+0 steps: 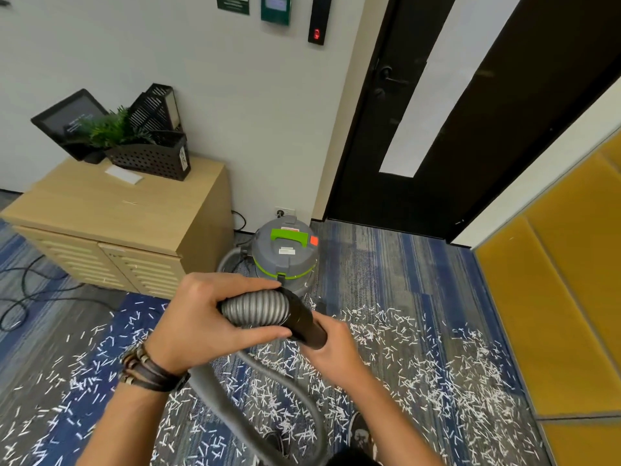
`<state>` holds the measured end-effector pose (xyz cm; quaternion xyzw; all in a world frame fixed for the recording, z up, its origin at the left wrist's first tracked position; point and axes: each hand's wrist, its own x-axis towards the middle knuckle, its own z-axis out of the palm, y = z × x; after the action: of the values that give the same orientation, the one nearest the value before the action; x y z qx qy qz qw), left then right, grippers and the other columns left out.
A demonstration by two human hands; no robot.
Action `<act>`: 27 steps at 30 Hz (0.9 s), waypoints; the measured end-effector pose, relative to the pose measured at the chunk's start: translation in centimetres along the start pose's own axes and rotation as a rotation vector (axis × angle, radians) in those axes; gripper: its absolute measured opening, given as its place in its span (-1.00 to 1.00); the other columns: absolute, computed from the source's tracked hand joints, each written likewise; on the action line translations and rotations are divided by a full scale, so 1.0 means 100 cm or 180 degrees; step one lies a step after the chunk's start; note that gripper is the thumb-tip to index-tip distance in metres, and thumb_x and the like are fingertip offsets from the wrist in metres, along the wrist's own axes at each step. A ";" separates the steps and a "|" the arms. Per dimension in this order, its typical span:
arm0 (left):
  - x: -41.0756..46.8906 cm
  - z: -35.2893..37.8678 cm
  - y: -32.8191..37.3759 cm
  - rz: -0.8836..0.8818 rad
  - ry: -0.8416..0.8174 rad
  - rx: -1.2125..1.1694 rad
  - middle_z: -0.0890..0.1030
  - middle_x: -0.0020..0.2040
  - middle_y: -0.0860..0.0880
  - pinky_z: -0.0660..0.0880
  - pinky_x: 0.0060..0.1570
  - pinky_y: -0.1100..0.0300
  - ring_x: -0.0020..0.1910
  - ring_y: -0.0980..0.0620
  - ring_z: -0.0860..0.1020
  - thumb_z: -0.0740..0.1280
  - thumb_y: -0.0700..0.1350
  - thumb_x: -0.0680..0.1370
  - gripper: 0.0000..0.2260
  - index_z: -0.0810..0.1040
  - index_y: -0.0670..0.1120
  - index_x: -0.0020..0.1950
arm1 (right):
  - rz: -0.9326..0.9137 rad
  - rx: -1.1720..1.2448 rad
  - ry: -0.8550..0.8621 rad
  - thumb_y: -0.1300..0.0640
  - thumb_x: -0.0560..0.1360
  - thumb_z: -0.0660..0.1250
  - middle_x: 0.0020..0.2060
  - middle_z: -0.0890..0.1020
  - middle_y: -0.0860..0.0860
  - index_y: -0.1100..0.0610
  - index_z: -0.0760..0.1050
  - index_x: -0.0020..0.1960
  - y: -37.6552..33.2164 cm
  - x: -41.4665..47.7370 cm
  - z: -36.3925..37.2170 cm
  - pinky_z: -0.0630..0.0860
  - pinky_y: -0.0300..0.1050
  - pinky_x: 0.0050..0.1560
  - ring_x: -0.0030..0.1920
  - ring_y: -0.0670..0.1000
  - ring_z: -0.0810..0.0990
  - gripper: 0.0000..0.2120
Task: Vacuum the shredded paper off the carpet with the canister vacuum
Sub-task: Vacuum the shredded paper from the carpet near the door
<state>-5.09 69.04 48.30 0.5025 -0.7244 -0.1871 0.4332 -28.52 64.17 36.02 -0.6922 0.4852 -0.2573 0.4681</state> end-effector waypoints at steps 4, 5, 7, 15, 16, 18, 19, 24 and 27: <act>0.004 -0.002 0.000 -0.0041 -0.0104 0.0006 0.67 0.00 0.32 0.45 0.04 0.53 -0.06 0.45 0.62 0.62 0.29 0.31 -0.46 0.77 0.00 0.14 | -0.0013 0.0051 -0.0005 0.30 0.48 0.47 -0.31 0.62 -0.27 -0.17 0.57 -0.09 -0.006 0.007 0.007 0.38 -0.33 -0.28 -0.31 -0.23 0.51 -0.65; 0.004 -0.003 -0.001 -0.0050 -0.0117 -0.0009 0.68 -0.01 0.31 0.46 0.03 0.53 -0.07 0.45 0.63 0.61 0.31 0.31 -0.46 0.77 0.00 0.14 | -0.0007 0.0037 -0.0003 0.31 0.48 0.47 -0.30 0.62 -0.26 -0.17 0.57 -0.09 -0.006 0.007 0.009 0.38 -0.31 -0.26 -0.31 -0.23 0.51 -0.66; 0.003 -0.005 0.000 -0.0036 -0.0112 -0.0049 0.69 0.00 0.29 0.49 0.02 0.51 -0.07 0.44 0.64 0.60 0.32 0.31 -0.46 0.77 0.00 0.13 | 0.0037 0.0025 -0.0017 0.30 0.47 0.45 -0.31 0.61 -0.17 -0.07 0.59 -0.09 -0.003 0.004 0.013 0.37 -0.26 -0.27 -0.32 -0.21 0.49 -0.74; 0.006 -0.009 0.008 0.0078 -0.0037 -0.0119 0.69 -0.03 0.30 0.49 -0.01 0.50 -0.10 0.42 0.64 0.62 0.25 0.31 -0.48 0.76 -0.04 0.13 | -0.0109 0.0032 -0.0011 0.33 0.46 0.44 -0.34 0.59 -0.10 -0.02 0.59 -0.12 0.000 0.001 0.002 0.34 -0.28 -0.31 -0.34 -0.20 0.46 -0.75; 0.008 -0.009 0.007 0.0081 -0.0026 -0.0087 0.68 -0.04 0.31 0.48 -0.02 0.51 -0.10 0.42 0.63 0.62 0.25 0.31 -0.48 0.76 -0.04 0.13 | -0.0144 0.0015 -0.0001 0.34 0.45 0.43 -0.34 0.59 -0.06 0.05 0.59 -0.11 0.000 0.003 0.001 0.34 -0.25 -0.31 -0.33 -0.20 0.45 -0.80; 0.010 -0.009 0.006 0.0075 -0.0011 -0.0048 0.67 -0.05 0.32 0.47 -0.02 0.52 -0.11 0.43 0.62 0.62 0.25 0.30 -0.48 0.76 -0.04 0.12 | -0.0163 0.0006 0.0015 0.34 0.43 0.41 -0.32 0.60 0.04 0.10 0.58 -0.09 -0.001 0.008 -0.001 0.35 -0.20 -0.31 -0.33 -0.18 0.45 -0.84; 0.011 -0.006 0.004 0.0056 -0.0014 -0.0052 0.68 -0.04 0.31 0.47 -0.01 0.52 -0.11 0.43 0.63 0.62 0.25 0.30 -0.48 0.77 -0.04 0.12 | -0.0152 0.0003 0.0009 0.34 0.43 0.41 -0.31 0.61 0.06 0.12 0.58 -0.09 0.000 0.010 -0.003 0.36 -0.17 -0.31 -0.32 -0.17 0.45 -0.85; 0.012 0.010 -0.007 -0.0181 -0.0189 -0.0190 0.72 0.01 0.27 0.52 0.03 0.46 -0.04 0.37 0.67 0.64 0.27 0.29 -0.47 0.77 0.00 0.13 | -0.0029 -0.0050 -0.0147 0.35 0.46 0.42 -0.33 0.59 -0.13 0.01 0.59 -0.09 0.005 0.014 -0.012 0.35 -0.24 -0.30 -0.32 -0.20 0.47 -0.76; 0.011 0.014 -0.007 -0.0192 -0.0228 -0.0315 0.74 0.01 0.22 0.56 0.03 0.41 -0.03 0.32 0.70 0.67 0.24 0.27 -0.47 0.78 -0.02 0.13 | 0.0018 -0.0096 -0.0094 0.36 0.45 0.44 -0.37 0.57 -0.25 -0.13 0.54 -0.15 0.009 0.007 -0.011 0.33 -0.34 -0.31 -0.35 -0.22 0.48 -0.63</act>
<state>-5.96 67.56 47.53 0.4950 -0.7139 -0.2536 0.4255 -29.55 63.03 35.64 -0.7016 0.4840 -0.2384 0.4655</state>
